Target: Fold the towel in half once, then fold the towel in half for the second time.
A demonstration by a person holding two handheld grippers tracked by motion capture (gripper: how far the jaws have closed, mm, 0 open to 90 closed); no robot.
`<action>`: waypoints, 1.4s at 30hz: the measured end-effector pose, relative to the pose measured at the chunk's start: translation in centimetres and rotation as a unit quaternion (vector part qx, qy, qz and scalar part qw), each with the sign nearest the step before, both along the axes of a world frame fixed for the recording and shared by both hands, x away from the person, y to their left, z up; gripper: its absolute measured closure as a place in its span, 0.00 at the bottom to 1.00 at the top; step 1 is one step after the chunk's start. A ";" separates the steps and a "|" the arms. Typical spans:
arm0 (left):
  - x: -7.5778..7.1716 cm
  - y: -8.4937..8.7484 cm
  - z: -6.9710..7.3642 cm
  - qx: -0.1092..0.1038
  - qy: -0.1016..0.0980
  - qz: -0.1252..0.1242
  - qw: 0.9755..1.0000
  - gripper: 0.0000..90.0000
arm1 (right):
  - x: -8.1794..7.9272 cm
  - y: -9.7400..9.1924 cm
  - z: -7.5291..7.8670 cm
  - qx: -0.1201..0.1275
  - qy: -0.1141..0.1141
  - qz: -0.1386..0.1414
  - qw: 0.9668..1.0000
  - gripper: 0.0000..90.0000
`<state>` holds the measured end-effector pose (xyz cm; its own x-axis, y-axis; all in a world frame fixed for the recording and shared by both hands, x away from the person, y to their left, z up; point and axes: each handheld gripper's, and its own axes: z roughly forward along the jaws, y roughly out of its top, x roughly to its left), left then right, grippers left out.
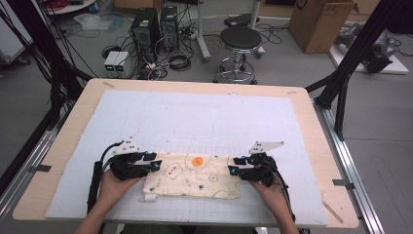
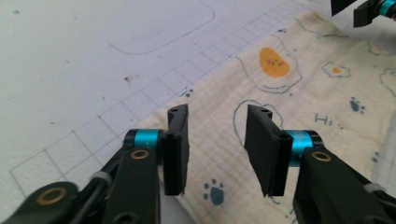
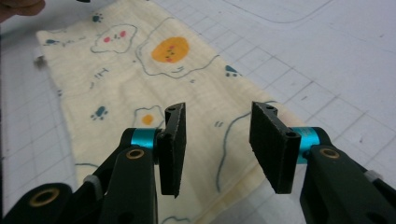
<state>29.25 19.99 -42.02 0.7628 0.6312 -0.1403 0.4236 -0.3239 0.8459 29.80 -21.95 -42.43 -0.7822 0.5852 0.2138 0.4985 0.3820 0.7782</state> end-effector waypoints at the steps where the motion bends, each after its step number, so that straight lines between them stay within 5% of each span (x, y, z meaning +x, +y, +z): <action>1: -0.2 0.1 0.1 0.001 -0.001 -0.004 1.000 0.65 | -0.2 0.0 0.0 0.003 -0.008 0.000 1.000 0.61; 12: -1.4 1.3 0.5 -0.020 -0.016 0.014 1.000 0.54 | -1.2 -0.7 0.9 0.033 -0.031 -0.014 0.999 0.47; 34: -0.8 1.0 -0.2 0.004 -0.020 0.019 1.000 0.49 | -0.9 0.0 0.5 -0.003 -0.033 -0.021 0.999 0.42; 42: 0.5 1.1 -0.1 -0.013 -0.014 0.048 0.999 0.50 | 0.7 -0.3 1.1 -0.015 -0.023 -0.029 0.999 0.42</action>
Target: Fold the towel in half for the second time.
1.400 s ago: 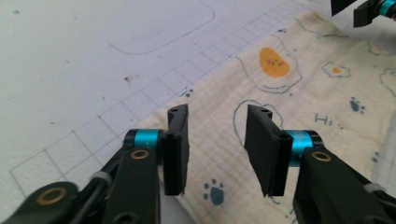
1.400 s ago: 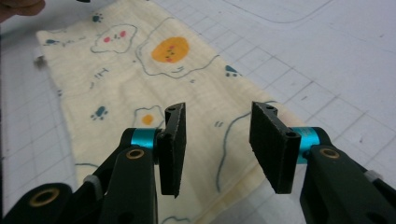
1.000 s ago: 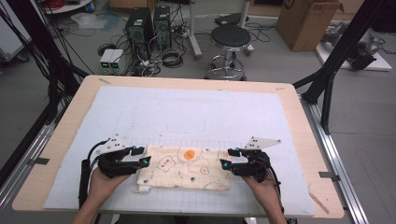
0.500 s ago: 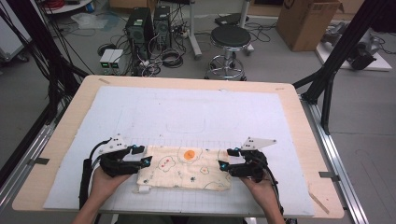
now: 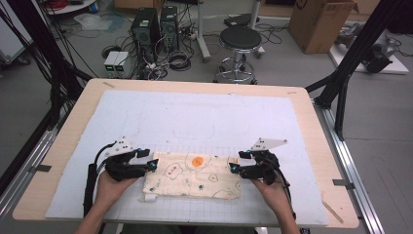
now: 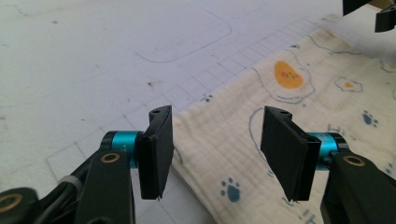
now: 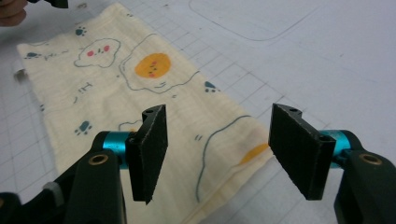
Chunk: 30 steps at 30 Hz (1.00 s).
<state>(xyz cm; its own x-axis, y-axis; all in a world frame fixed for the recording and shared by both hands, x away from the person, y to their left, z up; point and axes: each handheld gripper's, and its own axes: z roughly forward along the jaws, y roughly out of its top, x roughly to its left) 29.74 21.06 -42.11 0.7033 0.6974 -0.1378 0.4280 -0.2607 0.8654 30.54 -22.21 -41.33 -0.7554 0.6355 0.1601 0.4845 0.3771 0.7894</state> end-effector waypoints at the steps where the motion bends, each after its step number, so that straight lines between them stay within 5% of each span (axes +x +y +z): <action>1: 0.3 0.1 0.1 -0.002 0.001 0.002 1.000 0.51 | 0.3 0.0 0.1 -0.003 0.000 0.000 1.000 0.44; 7: 2.0 -0.5 0.2 0.020 0.005 0.013 1.000 0.55 | 2.4 0.0 -0.2 -0.009 0.019 -0.015 1.000 0.52; 14: 3.4 -0.3 -1.1 0.034 0.034 0.030 0.998 0.55 | 3.9 -0.1 -1.7 -0.009 0.050 -0.034 0.998 0.58; 19: 4.0 -0.4 -1.7 0.022 0.054 0.026 0.998 0.59 | 4.2 0.4 -2.5 -0.022 0.072 -0.028 0.997 0.60; 24: 4.0 -0.8 -2.2 0.035 0.083 0.010 0.996 0.65 | 4.2 0.3 -2.6 -0.025 0.079 -0.025 0.996 0.65; 30: 3.9 -0.8 -2.2 0.045 0.087 0.001 0.995 0.77 | 3.8 0.6 -2.6 -0.033 0.079 -0.015 0.996 0.78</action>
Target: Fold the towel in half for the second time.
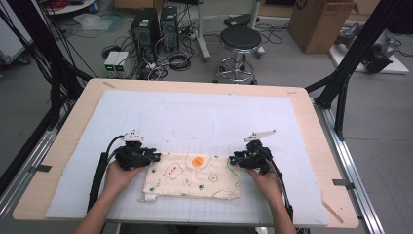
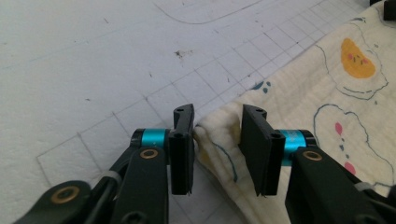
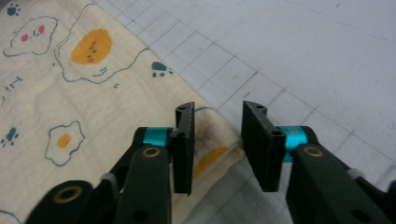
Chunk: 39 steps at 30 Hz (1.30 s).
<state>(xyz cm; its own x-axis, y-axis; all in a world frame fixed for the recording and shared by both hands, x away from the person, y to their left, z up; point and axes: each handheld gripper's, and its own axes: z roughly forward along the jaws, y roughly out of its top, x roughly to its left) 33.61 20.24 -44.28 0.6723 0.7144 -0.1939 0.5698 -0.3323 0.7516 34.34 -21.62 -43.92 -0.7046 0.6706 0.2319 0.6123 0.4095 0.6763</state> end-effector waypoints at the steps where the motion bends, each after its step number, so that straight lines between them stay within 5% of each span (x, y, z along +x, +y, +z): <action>1: -0.1 0.0 0.0 0.005 -0.002 -0.004 1.000 0.79 | 0.0 0.0 0.0 -0.001 0.001 0.000 1.000 0.80; 5: -0.2 0.0 0.2 0.000 -0.010 -0.004 1.000 0.92 | 0.1 0.0 -0.1 0.004 0.006 0.010 1.000 0.91; 8: -0.1 0.2 0.5 -0.004 -0.022 0.010 1.000 0.93 | 0.3 0.1 0.3 0.028 0.015 0.019 0.999 0.94; 15: 1.2 0.5 2.3 0.000 -0.040 0.022 0.999 0.94 | 1.8 1.0 1.1 0.020 0.012 0.019 1.000 0.94; 24: 3.5 1.0 2.9 -0.012 -0.058 0.061 0.996 0.94 | 5.3 0.8 2.7 0.044 0.006 -0.029 0.999 0.94; 31: 4.5 0.9 1.3 -0.007 -0.029 0.067 0.997 0.94 | 6.9 0.7 0.5 0.037 0.048 -0.048 0.997 0.94; 39: 4.3 1.4 1.8 -0.024 -0.033 0.065 0.997 0.94 | 6.7 0.4 1.1 0.060 0.038 -0.043 0.997 0.94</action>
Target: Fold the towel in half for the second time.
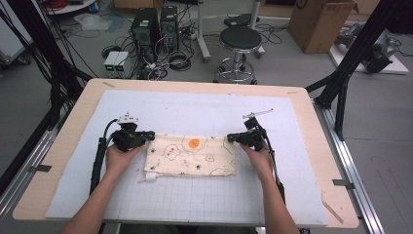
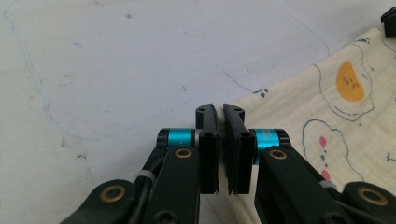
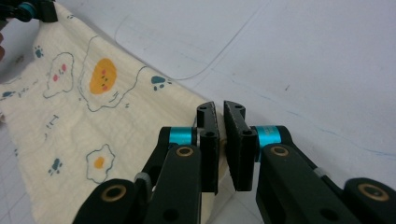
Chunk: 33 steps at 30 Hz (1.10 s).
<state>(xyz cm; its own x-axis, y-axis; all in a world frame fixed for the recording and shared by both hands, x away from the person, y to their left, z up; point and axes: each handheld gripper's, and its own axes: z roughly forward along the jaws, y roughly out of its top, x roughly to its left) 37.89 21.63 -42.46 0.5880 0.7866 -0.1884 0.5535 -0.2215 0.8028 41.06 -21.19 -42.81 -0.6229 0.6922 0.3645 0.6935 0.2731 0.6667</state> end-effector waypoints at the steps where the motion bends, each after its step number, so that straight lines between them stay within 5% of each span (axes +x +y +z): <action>1: 0.0 0.1 0.1 0.001 -0.002 -0.002 1.000 0.94 | -0.1 0.0 0.1 0.002 0.000 0.001 1.000 0.94; 18: -1.5 0.5 1.1 -0.015 -0.021 -0.025 0.999 0.94 | -1.8 -0.8 1.9 0.039 -0.031 0.023 0.998 0.94; 33: -3.5 1.0 1.1 -0.018 -0.033 -0.037 0.999 0.94 | -3.6 -0.9 2.3 0.043 -0.044 0.040 0.997 0.94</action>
<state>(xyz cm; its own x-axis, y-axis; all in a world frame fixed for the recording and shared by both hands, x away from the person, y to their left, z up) 34.44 22.58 -41.33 0.6560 0.7342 -0.1753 0.4830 -0.2297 0.8450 37.46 -22.05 -40.53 -0.7076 0.6070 0.3617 0.6090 0.2643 0.7479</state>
